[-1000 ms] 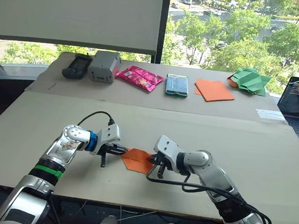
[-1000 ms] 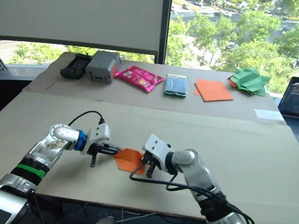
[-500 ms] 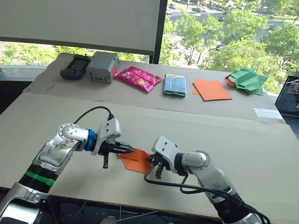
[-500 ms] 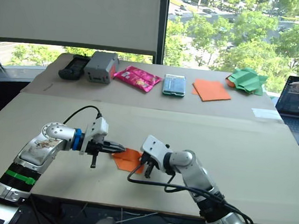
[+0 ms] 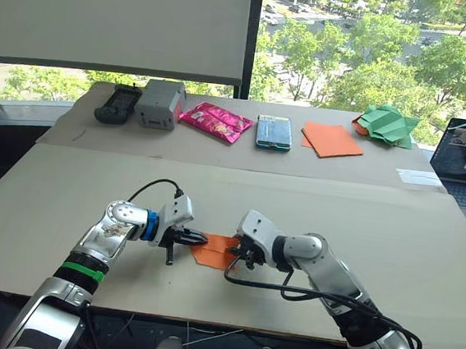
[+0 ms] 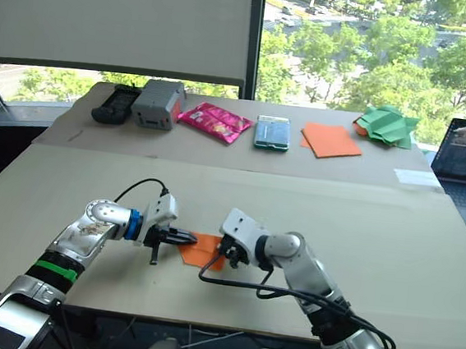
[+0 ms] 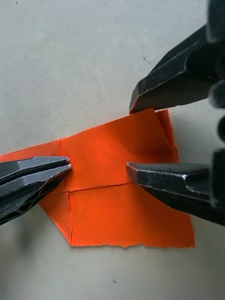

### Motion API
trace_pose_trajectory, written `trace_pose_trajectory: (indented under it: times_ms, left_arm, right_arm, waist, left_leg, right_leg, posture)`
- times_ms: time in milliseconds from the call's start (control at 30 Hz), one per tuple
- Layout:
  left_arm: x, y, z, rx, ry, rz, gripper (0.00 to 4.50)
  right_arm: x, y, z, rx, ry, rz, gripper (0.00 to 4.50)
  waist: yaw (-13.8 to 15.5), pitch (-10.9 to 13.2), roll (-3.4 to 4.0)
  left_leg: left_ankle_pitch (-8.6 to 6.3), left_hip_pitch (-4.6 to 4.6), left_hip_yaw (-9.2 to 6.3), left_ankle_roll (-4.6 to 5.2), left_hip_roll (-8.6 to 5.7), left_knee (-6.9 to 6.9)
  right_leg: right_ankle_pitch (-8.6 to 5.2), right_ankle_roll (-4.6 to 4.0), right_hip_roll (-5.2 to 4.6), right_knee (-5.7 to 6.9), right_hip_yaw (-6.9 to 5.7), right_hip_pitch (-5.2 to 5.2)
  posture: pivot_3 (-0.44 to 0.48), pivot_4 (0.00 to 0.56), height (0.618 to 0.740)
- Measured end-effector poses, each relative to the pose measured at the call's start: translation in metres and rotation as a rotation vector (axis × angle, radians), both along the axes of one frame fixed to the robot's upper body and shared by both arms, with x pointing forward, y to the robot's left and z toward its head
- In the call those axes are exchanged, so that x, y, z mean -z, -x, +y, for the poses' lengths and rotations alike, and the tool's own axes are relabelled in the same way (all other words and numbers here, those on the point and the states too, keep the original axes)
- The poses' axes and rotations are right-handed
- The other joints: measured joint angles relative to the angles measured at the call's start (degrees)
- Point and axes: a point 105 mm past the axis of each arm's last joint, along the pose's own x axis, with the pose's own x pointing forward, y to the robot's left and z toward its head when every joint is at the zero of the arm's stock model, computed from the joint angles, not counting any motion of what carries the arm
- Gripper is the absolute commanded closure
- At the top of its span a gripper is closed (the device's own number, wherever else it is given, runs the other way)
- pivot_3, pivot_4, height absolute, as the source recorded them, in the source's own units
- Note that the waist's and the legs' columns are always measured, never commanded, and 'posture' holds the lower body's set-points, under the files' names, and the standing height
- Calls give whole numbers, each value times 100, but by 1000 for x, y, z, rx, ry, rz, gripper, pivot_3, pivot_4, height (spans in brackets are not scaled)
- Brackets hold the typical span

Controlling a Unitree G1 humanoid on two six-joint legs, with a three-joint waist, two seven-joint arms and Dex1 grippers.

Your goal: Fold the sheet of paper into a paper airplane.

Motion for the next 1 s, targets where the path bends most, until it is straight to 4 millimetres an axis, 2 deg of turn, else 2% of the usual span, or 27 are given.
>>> trace_pose_trajectory:
  times_ms: [67,133,300,367,433,567,633,667,867,1000]
  left_arm:
    - [0,-1,-1,-1,3,2,4355]
    - [1,-1,-1,5,-2,-9,4355]
    - [5,3,-1,10,-9,-32,4355]
    - [6,5,-1,15,-11,-41,4355]
    - [7,7,-3,19,-10,-52,4355]
    - [8,6,-1,12,-16,-65,4355]
    - [8,6,0,10,-21,-72,4355]
    - [8,6,0,10,-22,-74,4355]
    - [7,6,2,0,-21,-93,4355]
    - [8,8,3,-8,-24,-104,4355]
  right_arm:
    - [-2,0,2,7,-13,1,891]
    - [-7,0,4,11,-39,-17,891]
    - [-43,6,19,-29,-132,-149,891]
    - [-50,10,27,-49,-164,-174,1420]
    - [-48,15,31,-63,-169,-173,2056]
    - [-27,17,31,-64,-112,-128,3398]
    - [-19,15,31,-60,-88,-119,4236]
    - [-16,15,30,-57,-80,-114,4470]
    - [-3,12,25,-51,-40,-94,4470]
    - [2,17,29,-80,-24,-88,4470]
  waist:
    - [2,0,0]
    - [3,1,1]
    - [-4,0,4]
    - [-6,-1,4]
    - [-1,-3,6]
    - [2,-5,4]
    - [1,-5,4]
    - [1,-6,6]
    - [0,-6,6]
    - [-14,-7,9]
  left_leg:
    - [0,-5,0,0,-1,0]
    - [0,-7,0,0,-1,0]
    - [-1,0,0,-1,0,-1]
    - [-1,0,0,-2,1,-3]
    - [-1,0,0,-2,1,-3]
    - [-1,-1,0,-2,0,-2]
    - [-1,0,1,-2,0,-3]
    - [-1,0,0,-2,0,-3]
    - [-2,0,0,-2,0,-3]
    - [-2,2,0,-2,1,-4]
  right_leg:
    - [0,0,0,-1,0,-1]
    - [0,1,0,-1,0,-1]
    - [0,0,0,-4,0,0]
    - [-1,0,0,-4,0,0]
    - [-1,0,0,-8,0,2]
    - [0,0,0,-10,0,1]
    - [0,0,0,-9,0,1]
    - [0,0,0,-8,0,1]
    - [0,0,0,-8,0,1]
    - [0,0,0,-8,0,0]
  posture:
    - [0,150,702]
    - [0,150,702]
    - [0,150,702]
    - [0,150,702]
    - [0,150,702]
    - [0,150,702]
    - [0,150,702]
    - [0,150,702]
    - [0,150,702]
    - [0,150,702]
